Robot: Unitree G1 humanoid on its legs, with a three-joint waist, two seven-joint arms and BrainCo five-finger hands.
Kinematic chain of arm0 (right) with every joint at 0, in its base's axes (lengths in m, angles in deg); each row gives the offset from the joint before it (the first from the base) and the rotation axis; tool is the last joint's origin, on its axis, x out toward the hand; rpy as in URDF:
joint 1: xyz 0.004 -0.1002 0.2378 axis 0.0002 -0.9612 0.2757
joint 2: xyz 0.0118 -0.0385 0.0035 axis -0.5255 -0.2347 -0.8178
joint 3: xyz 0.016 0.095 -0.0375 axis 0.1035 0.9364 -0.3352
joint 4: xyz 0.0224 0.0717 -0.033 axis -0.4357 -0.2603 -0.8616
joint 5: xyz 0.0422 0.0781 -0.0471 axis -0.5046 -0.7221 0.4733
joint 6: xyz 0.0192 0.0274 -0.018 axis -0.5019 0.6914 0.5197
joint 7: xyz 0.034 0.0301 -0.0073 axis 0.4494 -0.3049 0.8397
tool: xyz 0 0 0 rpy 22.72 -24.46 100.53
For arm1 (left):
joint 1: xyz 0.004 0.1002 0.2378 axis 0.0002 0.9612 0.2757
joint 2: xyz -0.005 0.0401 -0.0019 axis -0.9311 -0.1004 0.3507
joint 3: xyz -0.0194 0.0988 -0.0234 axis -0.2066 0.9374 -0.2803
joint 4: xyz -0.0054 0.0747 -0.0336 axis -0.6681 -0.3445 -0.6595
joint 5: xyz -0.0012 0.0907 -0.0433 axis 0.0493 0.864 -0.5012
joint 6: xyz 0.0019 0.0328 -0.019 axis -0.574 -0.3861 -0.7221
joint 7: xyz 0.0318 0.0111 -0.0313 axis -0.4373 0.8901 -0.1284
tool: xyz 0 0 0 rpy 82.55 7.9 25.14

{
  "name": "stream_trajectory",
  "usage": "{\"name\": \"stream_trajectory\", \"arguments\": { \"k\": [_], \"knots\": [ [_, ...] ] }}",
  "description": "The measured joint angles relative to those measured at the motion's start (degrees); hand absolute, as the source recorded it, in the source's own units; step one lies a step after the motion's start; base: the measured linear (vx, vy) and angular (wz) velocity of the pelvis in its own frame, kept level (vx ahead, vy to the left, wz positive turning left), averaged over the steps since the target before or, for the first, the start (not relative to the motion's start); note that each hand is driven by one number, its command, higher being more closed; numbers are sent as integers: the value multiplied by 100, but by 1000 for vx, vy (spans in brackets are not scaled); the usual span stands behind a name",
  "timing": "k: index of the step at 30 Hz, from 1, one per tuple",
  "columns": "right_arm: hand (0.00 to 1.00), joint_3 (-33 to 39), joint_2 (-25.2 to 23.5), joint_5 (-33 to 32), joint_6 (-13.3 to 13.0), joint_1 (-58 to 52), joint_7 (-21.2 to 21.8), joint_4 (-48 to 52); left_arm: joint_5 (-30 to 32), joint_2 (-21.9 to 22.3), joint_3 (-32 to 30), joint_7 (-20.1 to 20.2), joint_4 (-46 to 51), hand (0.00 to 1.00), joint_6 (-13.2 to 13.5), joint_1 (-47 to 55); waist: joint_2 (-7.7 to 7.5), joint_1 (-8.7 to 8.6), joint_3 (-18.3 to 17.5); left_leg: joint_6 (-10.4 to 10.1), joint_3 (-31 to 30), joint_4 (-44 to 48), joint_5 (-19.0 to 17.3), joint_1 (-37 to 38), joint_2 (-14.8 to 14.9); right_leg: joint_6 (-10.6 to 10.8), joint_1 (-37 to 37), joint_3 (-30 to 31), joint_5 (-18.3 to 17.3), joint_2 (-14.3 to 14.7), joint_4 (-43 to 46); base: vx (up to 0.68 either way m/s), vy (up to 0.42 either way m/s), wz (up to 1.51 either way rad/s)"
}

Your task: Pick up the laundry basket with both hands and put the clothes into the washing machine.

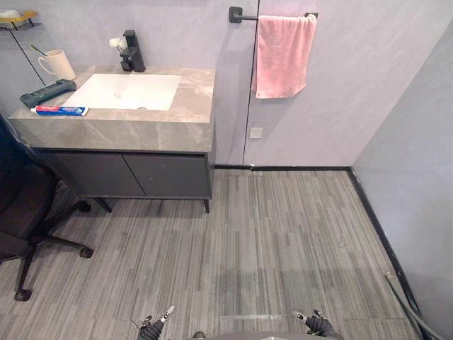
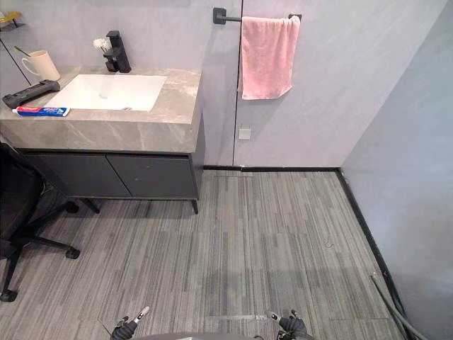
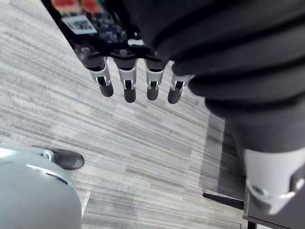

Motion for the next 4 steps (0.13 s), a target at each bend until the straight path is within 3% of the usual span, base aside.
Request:
{"name": "stream_trajectory", "arguments": {
  "k": [4],
  "knots": [
    [0, -43, -4, 125, 14, 4, 2, -116, -14, -87, 0, 3, -7, 0, 4, 3, -73, -13, 23, 66, -2, -61, 45, -3, -127, 34, 0, 33, 61, -99, -85, -15, 43, 0]
  ]
}}
